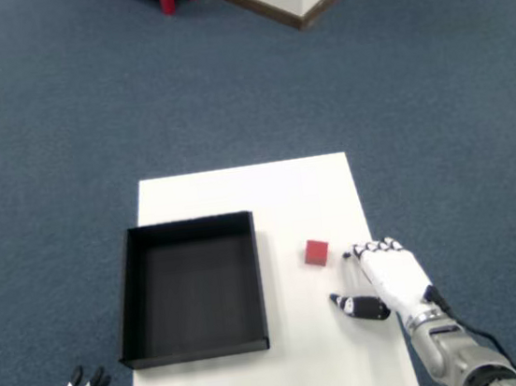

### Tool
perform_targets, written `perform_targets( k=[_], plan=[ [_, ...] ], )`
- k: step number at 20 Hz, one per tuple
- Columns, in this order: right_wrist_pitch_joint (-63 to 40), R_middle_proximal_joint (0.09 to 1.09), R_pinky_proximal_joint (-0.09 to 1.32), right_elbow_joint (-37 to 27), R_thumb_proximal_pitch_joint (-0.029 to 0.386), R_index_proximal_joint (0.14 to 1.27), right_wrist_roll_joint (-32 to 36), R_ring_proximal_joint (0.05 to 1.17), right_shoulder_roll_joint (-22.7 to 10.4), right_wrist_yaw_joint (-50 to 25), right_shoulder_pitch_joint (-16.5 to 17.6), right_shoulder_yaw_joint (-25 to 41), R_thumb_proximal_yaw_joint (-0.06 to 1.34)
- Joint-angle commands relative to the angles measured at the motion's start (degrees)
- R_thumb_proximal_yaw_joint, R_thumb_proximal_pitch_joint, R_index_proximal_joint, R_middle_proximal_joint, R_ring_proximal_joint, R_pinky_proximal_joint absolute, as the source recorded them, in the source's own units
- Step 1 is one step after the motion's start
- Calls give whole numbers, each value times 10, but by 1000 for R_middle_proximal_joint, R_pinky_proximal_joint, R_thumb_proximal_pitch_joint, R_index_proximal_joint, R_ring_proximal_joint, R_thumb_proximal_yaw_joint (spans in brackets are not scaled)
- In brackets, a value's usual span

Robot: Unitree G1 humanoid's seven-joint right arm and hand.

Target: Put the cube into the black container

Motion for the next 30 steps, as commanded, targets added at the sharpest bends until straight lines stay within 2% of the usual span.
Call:
perform_targets(
  k=[1,14,18,30],
  plan=[
    [-17,244,118,-15,8,399,10,250,-6,-12,-41,-7,632],
    [-31,242,132,-16,11,381,13,246,-4,-26,-58,-12,622],
    [-35,246,148,-18,9,389,12,250,6,-30,-68,-11,632],
    [-29,254,177,-30,8,388,13,258,12,-23,-72,-2,643]
  ],
)
